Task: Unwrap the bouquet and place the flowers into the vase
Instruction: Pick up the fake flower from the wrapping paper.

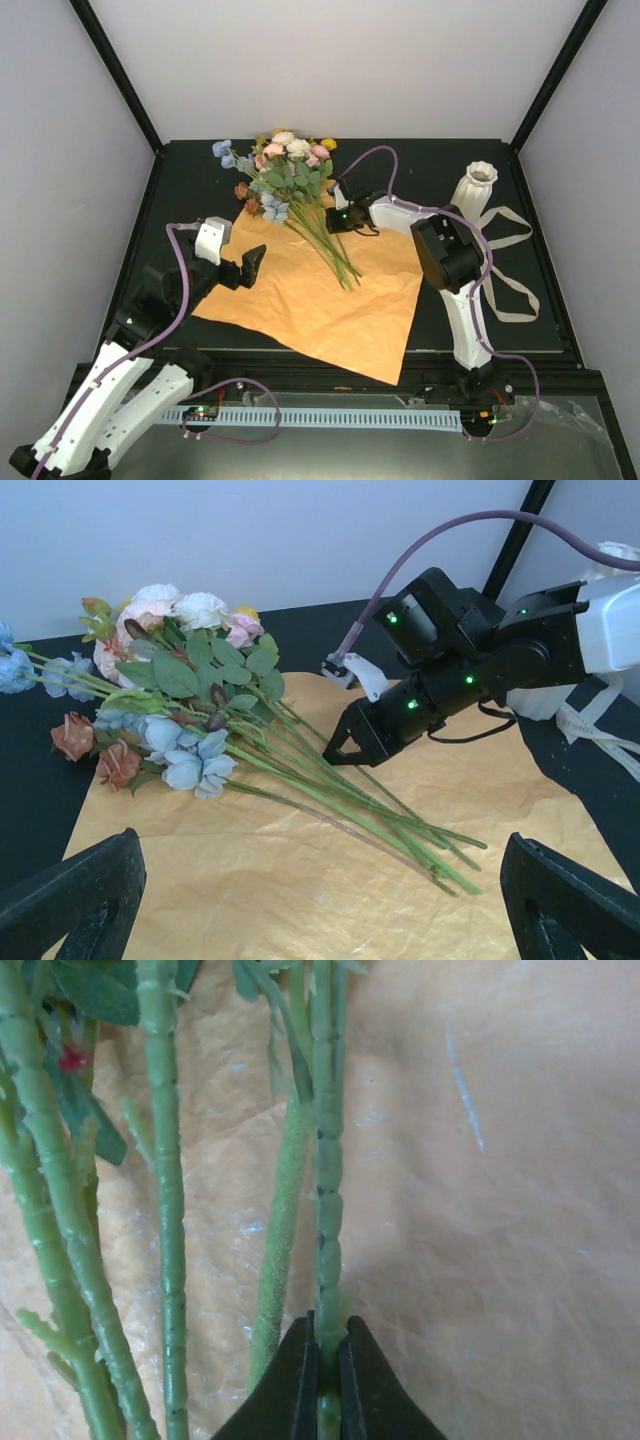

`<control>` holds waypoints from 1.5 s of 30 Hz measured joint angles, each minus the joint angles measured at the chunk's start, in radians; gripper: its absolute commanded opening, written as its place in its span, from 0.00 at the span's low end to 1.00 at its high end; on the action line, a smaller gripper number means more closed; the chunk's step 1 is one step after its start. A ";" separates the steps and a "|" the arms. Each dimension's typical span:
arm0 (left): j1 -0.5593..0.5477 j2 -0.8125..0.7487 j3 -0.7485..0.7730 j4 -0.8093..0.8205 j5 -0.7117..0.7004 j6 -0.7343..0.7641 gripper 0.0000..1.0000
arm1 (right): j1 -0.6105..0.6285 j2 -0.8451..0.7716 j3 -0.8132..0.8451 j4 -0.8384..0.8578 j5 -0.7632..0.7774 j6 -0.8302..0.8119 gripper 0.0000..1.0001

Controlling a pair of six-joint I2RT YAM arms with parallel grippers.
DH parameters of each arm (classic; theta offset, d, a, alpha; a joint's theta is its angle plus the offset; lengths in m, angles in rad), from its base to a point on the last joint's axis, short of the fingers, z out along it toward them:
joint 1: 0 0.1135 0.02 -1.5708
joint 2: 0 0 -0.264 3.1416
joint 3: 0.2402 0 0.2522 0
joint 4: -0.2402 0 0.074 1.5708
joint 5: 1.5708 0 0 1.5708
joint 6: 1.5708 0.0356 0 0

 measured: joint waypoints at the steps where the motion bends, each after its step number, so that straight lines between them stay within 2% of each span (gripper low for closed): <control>1: 0.000 0.000 0.000 0.000 0.000 0.000 0.99 | 0.000 0.000 0.000 -0.001 0.002 0.002 0.01; 7: 0.000 0.000 0.000 0.000 0.000 0.000 0.99 | 0.000 -0.039 -0.035 0.003 0.059 0.010 0.01; 21: 0.000 0.002 0.000 0.000 -0.001 0.002 0.99 | 0.000 -0.301 -0.191 0.044 0.280 0.041 0.01; 26: 0.000 0.016 0.000 0.000 -0.001 0.002 0.99 | 0.000 -0.409 -0.264 0.053 0.280 0.055 0.01; 31: 0.000 0.040 -0.001 0.000 0.025 -0.009 0.99 | 0.001 -0.572 -0.351 0.076 0.216 0.098 0.01; 34: 0.000 0.067 -0.001 0.007 0.105 -0.040 0.94 | 0.004 -0.689 -0.426 0.118 0.146 0.143 0.01; 38: 0.000 0.111 -0.020 0.069 0.280 -0.117 0.91 | 0.032 -0.824 -0.539 0.231 0.055 0.237 0.01; 42: -0.005 0.146 -0.074 0.177 0.457 -0.219 0.88 | 0.091 -0.900 -0.629 0.374 -0.016 0.331 0.01; 45: -0.012 0.170 -0.108 0.257 0.576 -0.285 0.81 | 0.145 -0.939 -0.686 0.488 -0.035 0.408 0.01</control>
